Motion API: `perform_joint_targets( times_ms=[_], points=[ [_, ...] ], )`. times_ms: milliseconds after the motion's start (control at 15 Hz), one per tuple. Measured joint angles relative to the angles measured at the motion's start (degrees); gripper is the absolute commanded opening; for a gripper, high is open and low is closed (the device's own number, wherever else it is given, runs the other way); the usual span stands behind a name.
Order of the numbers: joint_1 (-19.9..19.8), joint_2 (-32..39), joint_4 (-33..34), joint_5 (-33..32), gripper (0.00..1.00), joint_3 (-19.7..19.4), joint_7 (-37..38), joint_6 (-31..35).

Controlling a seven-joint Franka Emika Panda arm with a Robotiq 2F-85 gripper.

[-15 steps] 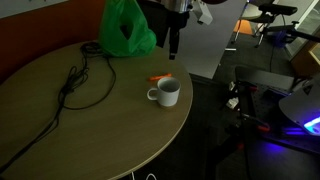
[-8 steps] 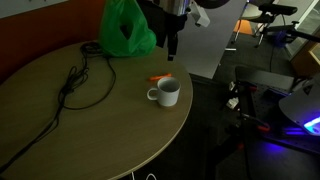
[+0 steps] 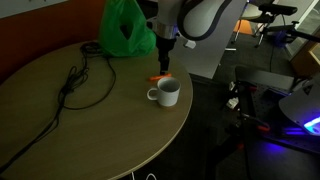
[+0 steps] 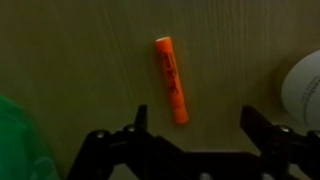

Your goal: Place the orange marker inside the white and brown mug

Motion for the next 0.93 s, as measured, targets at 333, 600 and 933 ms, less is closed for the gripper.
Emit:
perform_joint_targets(
  times_ms=[333, 600, 933],
  points=[
    [-0.6, 7.2, 5.4, -5.6, 0.93, -0.3, -0.9, 0.0],
    [-0.8, 10.9, 8.7, -7.1, 0.71, 0.0, -1.0, -0.1],
    [-1.9, 13.2, 11.2, -7.1, 0.23, 1.5, -3.1, -0.9]
  ],
)
